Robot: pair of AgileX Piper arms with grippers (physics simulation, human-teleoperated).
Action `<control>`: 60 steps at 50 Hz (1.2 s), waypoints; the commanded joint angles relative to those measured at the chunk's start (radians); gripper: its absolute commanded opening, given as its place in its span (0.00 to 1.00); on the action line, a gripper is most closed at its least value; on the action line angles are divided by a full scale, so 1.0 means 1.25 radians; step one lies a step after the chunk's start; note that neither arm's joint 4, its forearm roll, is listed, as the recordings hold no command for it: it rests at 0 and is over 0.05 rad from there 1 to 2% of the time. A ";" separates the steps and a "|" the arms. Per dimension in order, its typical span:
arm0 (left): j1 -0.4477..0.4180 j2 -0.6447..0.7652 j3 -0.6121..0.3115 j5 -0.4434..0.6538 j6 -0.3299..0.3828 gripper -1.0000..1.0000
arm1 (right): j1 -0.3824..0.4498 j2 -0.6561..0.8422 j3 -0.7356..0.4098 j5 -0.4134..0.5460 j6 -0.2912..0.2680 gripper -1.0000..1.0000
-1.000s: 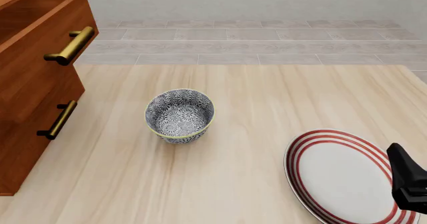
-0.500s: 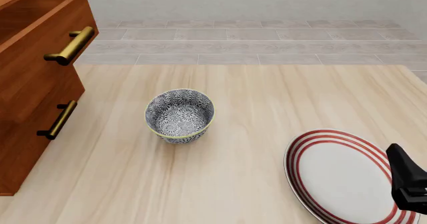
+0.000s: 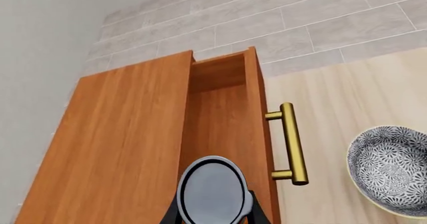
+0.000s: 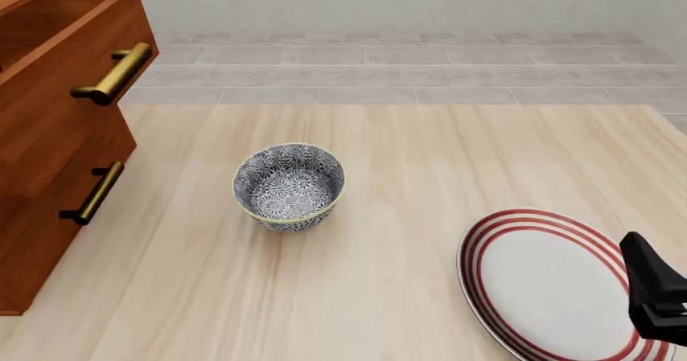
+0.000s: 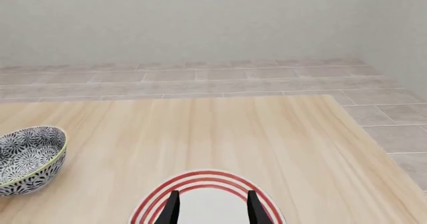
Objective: Put the ketchup in the top drawer of the cabinet.
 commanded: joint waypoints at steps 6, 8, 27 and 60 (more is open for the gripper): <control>0.014 0.012 0.019 -0.021 0.016 0.00 | 0.002 0.000 0.000 0.003 0.000 1.00; 0.010 0.014 0.011 -0.014 0.006 0.00 | 0.002 0.000 0.000 0.003 0.000 1.00; 0.020 0.017 -0.020 -0.008 0.013 1.00 | 0.004 0.006 0.000 -0.001 0.000 1.00; -0.057 -0.075 -0.143 0.115 0.021 1.00 | 0.006 0.007 0.000 -0.003 0.001 1.00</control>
